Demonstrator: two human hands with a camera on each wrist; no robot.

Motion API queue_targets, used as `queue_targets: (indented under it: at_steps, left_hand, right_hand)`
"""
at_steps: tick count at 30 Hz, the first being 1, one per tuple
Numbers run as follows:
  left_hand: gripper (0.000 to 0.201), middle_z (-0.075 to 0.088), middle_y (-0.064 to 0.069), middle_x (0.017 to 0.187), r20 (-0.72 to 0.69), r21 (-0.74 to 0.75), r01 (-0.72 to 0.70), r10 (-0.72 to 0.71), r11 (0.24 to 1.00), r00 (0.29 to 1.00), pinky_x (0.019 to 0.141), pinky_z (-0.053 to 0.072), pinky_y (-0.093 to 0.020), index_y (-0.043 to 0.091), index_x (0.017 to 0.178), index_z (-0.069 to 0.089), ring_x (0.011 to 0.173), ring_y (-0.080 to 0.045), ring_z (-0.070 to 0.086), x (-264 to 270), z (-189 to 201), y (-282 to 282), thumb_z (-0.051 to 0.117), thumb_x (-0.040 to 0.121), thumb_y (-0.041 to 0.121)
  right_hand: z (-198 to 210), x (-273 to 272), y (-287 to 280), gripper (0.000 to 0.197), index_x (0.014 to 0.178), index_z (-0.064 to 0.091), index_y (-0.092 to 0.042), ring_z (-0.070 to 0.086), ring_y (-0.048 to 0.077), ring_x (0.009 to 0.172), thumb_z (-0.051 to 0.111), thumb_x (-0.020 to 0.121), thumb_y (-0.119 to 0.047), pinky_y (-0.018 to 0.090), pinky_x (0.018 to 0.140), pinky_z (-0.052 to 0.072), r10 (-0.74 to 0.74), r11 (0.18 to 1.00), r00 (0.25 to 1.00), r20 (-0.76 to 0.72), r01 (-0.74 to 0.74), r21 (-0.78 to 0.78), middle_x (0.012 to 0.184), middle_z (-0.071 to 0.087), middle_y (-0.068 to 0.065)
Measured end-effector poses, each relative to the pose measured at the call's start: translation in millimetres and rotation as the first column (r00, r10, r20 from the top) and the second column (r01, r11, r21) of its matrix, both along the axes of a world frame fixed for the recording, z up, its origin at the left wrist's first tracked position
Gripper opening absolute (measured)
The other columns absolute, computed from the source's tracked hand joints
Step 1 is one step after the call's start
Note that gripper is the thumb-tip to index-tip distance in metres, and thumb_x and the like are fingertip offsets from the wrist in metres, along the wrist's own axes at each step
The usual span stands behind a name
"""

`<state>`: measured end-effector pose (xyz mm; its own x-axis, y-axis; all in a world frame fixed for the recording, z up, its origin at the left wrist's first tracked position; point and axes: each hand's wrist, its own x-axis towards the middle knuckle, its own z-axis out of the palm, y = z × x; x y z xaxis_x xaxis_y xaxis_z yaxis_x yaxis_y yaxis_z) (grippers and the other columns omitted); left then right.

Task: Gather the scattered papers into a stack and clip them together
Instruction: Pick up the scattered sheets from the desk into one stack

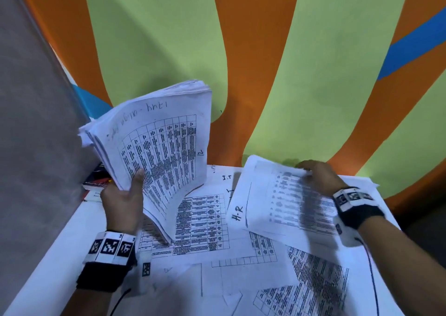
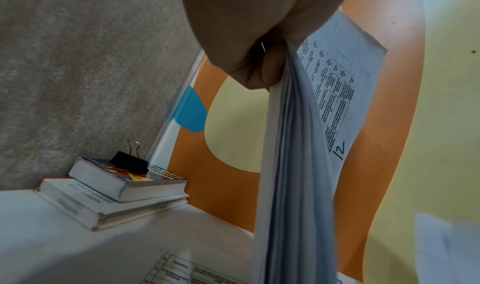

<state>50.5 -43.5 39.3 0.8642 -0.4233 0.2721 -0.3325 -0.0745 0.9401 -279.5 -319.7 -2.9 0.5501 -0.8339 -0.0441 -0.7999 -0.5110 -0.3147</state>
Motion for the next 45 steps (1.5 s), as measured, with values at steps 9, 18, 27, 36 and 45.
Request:
queue_targets:
  at_steps: [9, 18, 27, 36, 45]
  left_hand:
    - [0.048, 0.065, -0.027, 0.112, -0.002, 0.036, -0.16, 0.16, 0.986, 0.987, 0.091, 0.047, -0.051, -0.013, 0.107, 0.06, 0.107, -0.036, 0.062, 26, 5, 28, 0.064, 0.087, 0.03]
    - [0.041, 0.056, -0.013, 0.071, -0.004, 0.05, -0.329, 0.33, 0.943, 0.944, 0.062, 0.037, -0.032, -0.004, 0.07, 0.056, 0.069, -0.019, 0.053, 65, 11, 74, 0.064, 0.087, 0.032]
    - [0.045, 0.041, -0.004, 0.051, 0.026, 0.073, -0.323, 0.322, 0.944, 0.947, 0.035, 0.027, -0.008, 0.004, 0.055, 0.044, 0.031, 0.004, 0.037, 75, 3, 90, 0.063, 0.088, 0.027]
    - [0.029, 0.059, -0.01, 0.089, 0.023, -0.043, -0.237, 0.238, 0.971, 0.971, 0.054, 0.038, -0.019, -0.004, 0.09, 0.064, 0.077, -0.014, 0.055, 79, 1, 81, 0.063, 0.088, 0.025]
    - [0.043, 0.06, -0.014, 0.092, -0.021, -0.032, -0.172, 0.172, 0.985, 0.985, 0.059, 0.041, -0.028, -0.001, 0.091, 0.057, 0.079, -0.018, 0.055, 62, 1, 48, 0.062, 0.086, 0.042]
  right_hand:
    - [149, 73, 10, 0.022, 0.066, 0.063, -0.011, 0.052, 0.02, 0.056, 0.073, 0.081, -0.025, 0.03, 0.056, 0.039, 0.214, 0.971, 0.977, 0.019, -0.215, 0.108, 0.064, 0.062, 0.006]
    - [-31, 228, 74, 0.055, 0.127, 0.057, -0.008, 0.054, 0.033, 0.119, 0.074, 0.076, -0.023, 0.045, 0.098, 0.046, 0.429, 0.895, 0.887, -0.168, -0.393, 0.21, 0.13, 0.055, 0.015]
    - [-63, 244, 88, 0.049, 0.133, 0.052, -0.018, 0.05, 0.035, 0.118, 0.061, 0.085, -0.022, 0.051, 0.102, 0.037, 0.428, 0.904, 0.821, -0.377, -0.397, 0.16, 0.129, 0.048, 0.012]
    - [4, 190, 91, 0.033, 0.11, 0.052, -0.012, 0.056, 0.021, 0.079, 0.061, 0.08, 0.001, 0.025, 0.061, 0.036, 0.317, 0.933, 0.939, 0.131, -0.334, 0.135, 0.092, 0.062, 0.007]
    - [62, 24, 77, 0.012, 0.093, 0.067, -0.001, 0.054, 0.007, 0.063, 0.069, 0.084, -0.009, 0.026, 0.061, 0.043, -0.231, 0.952, 0.795, 0.561, 0.065, 0.299, 0.077, 0.064, 0.006]
